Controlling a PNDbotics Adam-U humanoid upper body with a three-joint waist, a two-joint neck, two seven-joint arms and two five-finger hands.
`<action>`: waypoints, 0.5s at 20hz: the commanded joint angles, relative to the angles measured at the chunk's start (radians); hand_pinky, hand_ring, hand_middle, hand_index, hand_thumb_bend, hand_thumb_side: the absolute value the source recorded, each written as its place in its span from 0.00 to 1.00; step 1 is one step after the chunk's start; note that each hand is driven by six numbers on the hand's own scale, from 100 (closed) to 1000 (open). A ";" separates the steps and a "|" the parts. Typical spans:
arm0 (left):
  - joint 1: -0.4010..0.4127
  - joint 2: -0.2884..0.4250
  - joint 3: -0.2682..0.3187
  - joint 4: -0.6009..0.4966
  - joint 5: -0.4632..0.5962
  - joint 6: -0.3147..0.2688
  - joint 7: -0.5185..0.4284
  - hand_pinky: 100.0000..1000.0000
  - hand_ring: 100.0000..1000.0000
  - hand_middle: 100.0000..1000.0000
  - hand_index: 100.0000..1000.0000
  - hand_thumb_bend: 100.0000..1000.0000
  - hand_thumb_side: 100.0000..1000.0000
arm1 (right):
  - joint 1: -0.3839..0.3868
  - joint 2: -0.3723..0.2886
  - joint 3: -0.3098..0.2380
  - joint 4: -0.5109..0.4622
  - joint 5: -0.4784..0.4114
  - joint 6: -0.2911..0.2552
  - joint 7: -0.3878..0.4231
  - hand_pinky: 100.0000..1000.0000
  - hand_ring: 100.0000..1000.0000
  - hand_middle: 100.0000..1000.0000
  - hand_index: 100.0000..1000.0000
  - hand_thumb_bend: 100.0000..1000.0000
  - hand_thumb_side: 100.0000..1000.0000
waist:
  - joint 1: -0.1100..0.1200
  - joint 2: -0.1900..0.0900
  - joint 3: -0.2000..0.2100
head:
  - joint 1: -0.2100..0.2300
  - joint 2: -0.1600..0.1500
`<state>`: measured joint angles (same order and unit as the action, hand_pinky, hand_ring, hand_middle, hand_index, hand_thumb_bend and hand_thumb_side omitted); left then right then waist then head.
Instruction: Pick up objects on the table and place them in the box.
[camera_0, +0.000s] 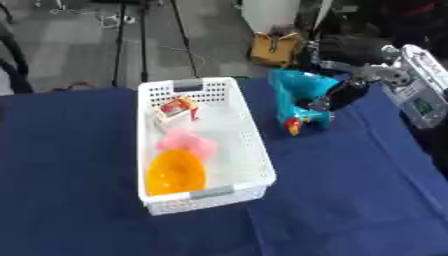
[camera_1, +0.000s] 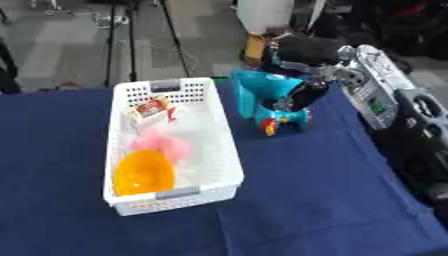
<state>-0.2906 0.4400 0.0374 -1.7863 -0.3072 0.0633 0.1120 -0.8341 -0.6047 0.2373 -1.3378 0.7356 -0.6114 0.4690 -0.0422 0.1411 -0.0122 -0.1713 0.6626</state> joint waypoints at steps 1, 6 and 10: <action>-0.022 0.020 -0.002 -0.013 0.006 -0.003 -0.007 0.45 0.64 0.71 0.82 0.68 0.70 | -0.059 0.028 0.022 0.023 0.035 -0.033 0.010 0.00 0.13 0.21 0.40 0.31 0.05 | 0.002 -0.018 0.009 | -0.015 -0.014; -0.031 0.013 -0.009 -0.014 0.008 -0.006 -0.013 0.46 0.64 0.71 0.82 0.68 0.70 | -0.114 0.100 0.059 0.075 0.091 -0.080 0.019 0.00 0.16 0.24 0.42 0.33 0.06 | 0.001 -0.022 0.032 | -0.032 -0.020; -0.038 0.008 -0.016 -0.014 0.011 -0.008 -0.020 0.46 0.64 0.71 0.82 0.68 0.70 | -0.142 0.173 0.086 0.145 0.150 -0.121 0.038 0.40 0.52 0.60 0.75 0.45 0.32 | 0.003 -0.025 0.052 | -0.045 -0.025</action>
<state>-0.3125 0.4380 0.0215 -1.7865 -0.3011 0.0566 0.0961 -0.9508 -0.4337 0.3242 -1.2058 0.8658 -0.6682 0.4565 -0.0443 0.1341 0.0409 -0.2112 0.6495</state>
